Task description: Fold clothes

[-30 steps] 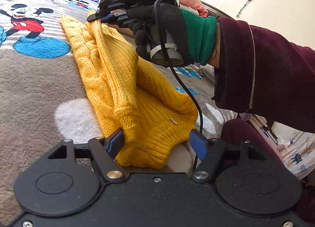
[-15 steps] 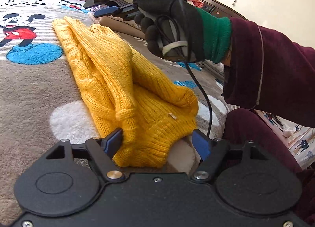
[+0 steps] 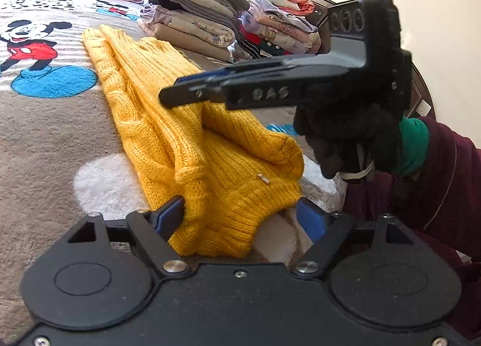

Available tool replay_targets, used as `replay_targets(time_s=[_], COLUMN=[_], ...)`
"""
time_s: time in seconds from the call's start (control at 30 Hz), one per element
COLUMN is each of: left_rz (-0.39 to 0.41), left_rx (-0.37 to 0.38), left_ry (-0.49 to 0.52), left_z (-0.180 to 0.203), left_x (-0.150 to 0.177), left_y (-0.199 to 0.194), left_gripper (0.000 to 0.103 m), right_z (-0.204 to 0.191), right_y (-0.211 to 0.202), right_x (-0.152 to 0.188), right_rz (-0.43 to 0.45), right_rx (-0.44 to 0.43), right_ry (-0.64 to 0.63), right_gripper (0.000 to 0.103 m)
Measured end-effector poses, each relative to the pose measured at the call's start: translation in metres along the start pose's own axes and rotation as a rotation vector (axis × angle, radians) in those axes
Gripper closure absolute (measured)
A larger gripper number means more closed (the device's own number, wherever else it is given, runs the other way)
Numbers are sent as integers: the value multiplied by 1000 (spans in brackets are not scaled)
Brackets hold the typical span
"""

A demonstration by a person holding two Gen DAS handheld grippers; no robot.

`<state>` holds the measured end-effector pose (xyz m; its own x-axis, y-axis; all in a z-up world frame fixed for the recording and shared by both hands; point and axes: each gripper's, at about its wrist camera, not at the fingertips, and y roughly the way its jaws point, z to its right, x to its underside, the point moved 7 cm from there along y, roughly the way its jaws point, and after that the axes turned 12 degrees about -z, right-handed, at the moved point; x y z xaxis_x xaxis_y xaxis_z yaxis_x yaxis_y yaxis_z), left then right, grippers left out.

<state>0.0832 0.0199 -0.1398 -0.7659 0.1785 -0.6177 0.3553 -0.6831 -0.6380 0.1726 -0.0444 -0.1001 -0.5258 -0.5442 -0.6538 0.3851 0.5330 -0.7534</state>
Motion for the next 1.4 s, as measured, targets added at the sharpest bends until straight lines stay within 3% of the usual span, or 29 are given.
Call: replay_targets(time_s=[0.07,0.17,0.27,0.33,0.5,0.6,0.77,0.87,0.93,1.1,1.27,1.33,1.4], left_rz=[-3,-2,-15,-13,122,153,126,12,-12,-3,21,52,93], left_rx=[-8,-22,-57,-118,-206,-206,-222,-261,-299,-263,-276,-261,-250], left_ry=[2,11,39,72,161,192,244,208,252,208,238,202,155], left_z=[1,3,7,9,18,24,23,10,9,5,14,13,11], left_x=[0,1,1,1,-10,-21,-32,-26,-21,-20,-16,-18,-19], left_y=[3,3,0,-10,-37,-28,0,22,29,32,31,20,6], left_gripper=[19,19,18,19,19,19,19,19,19,17,10,11,11], right_z=[-6,-3,0,-1,13,20,30,35,36,36,36,35,36], right_y=[17,27,19,6,-20,-17,-8,17,22,26,29,14,-15], right_x=[8,10,8,8,7,4,0,4,5,5,5,4,8], right_rz=[-40,-22,-5,28,91,96,85,10,-9,-25,-41,1,100], right_rx=[26,5,-16,-31,-1,-6,-21,-40,-47,-57,-67,-92,-146], right_ry=[-25,9,56,66,90,113,149,181,189,196,203,233,294], right_gripper=[70,70,69,69,69,69,69,69,69,69,68,67,64])
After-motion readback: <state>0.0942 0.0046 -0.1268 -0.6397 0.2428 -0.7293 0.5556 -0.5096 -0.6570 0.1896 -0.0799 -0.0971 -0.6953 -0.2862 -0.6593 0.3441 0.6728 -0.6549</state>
